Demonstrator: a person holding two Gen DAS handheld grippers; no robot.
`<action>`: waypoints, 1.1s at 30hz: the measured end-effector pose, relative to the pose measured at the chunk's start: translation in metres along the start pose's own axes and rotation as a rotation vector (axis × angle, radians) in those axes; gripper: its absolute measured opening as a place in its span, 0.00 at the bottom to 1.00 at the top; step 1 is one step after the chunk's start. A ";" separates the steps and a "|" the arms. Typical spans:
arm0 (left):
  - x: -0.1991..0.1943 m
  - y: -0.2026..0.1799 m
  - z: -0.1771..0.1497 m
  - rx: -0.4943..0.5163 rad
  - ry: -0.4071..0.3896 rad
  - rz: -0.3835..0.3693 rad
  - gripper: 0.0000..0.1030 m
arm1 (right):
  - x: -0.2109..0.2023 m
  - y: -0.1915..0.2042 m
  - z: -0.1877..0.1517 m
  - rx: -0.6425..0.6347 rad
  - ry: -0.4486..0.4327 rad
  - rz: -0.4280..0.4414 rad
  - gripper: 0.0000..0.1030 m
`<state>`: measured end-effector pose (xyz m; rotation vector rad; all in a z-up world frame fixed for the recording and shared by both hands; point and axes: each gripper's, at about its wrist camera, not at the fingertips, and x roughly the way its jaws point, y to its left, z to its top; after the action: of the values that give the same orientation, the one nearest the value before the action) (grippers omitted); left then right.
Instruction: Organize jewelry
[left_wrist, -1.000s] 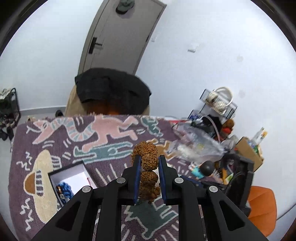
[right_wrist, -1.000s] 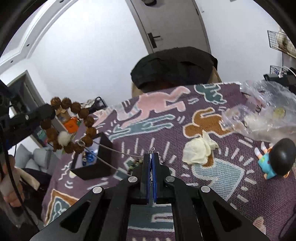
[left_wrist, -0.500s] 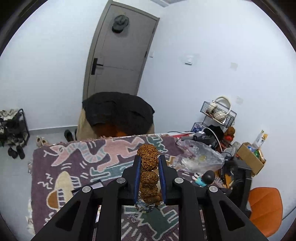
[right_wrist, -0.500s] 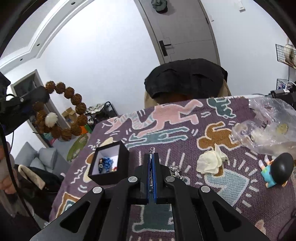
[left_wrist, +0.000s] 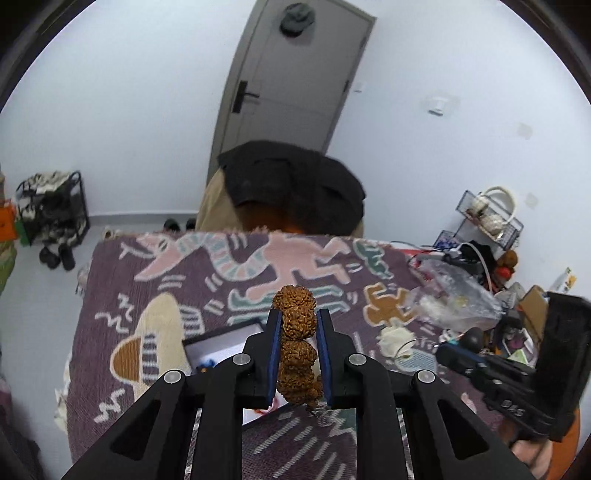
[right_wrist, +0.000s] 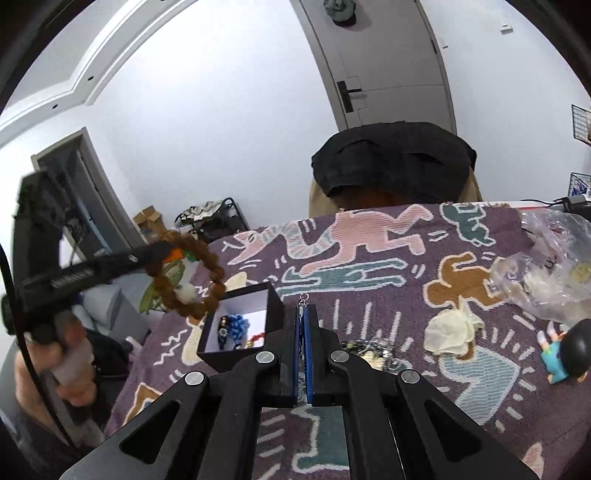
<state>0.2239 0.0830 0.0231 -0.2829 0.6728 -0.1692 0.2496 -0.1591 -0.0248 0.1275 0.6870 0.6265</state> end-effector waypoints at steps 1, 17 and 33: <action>0.007 0.007 -0.005 -0.017 0.011 0.001 0.19 | 0.004 0.004 -0.001 -0.005 0.005 0.004 0.03; 0.032 0.055 -0.030 -0.158 0.045 0.067 0.53 | 0.049 0.035 -0.009 -0.003 0.066 0.054 0.03; -0.012 0.083 -0.034 -0.144 -0.020 0.150 0.68 | 0.103 0.092 0.013 -0.057 0.098 0.097 0.03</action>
<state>0.1983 0.1579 -0.0213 -0.3700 0.6844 0.0251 0.2738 -0.0237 -0.0436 0.0782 0.7607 0.7484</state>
